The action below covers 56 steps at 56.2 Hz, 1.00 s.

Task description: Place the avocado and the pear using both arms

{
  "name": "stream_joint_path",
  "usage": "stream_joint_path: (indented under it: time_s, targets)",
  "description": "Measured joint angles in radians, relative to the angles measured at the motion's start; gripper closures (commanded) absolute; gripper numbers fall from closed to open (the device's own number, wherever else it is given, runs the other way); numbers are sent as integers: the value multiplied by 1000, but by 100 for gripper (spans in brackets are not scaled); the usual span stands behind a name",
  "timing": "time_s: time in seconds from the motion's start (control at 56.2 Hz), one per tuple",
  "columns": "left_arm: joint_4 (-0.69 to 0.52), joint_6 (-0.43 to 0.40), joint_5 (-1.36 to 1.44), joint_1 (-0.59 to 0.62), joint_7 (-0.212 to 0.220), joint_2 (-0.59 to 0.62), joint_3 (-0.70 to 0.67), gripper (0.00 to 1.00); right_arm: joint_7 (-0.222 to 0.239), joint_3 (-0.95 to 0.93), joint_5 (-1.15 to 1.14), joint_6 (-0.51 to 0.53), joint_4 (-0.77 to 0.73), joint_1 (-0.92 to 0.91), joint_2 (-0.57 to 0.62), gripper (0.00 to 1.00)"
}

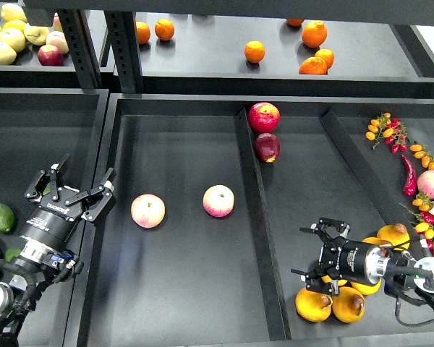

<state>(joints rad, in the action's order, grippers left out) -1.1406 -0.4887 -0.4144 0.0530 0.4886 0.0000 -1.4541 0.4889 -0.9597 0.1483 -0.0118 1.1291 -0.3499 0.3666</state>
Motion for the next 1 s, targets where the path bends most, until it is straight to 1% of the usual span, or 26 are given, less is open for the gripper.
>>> stream_joint_path:
  time_s: [0.053, 0.142, 0.498, 0.587, 0.605, 0.676, 0.836, 0.996]
  targets:
    - [-3, 0, 11, -2, 0, 0, 2, 1, 0, -54, -13, -36, 0, 0, -51, 5]
    - [-13, 0, 32, -3, 0, 0, 3, 1, 0, -119, -33, -64, -3, 0, -121, 3]
    - [-38, 0, 60, -33, 0, 0, 5, 1, 0, -370, -103, -70, -4, 9, -348, 2]
    - [-38, 0, 62, -36, 0, 0, 4, 1, 0, -461, -141, -67, -3, 9, -363, 1]
    - [-38, 0, 63, -37, 0, 0, 4, 1, 0, -507, -168, -64, -3, 9, -365, 1]
    - [-37, 0, 65, -37, 0, 0, 4, 1, 0, -540, -190, -47, -3, 12, -366, 1]
    - [-36, 0, 67, -38, 0, 0, 2, 1, 0, -566, -197, 21, -6, 20, -367, 1]
    - [-36, 0, 73, -30, 0, 0, -2, 1, 0, -565, -137, 78, -2, 25, -367, 0]
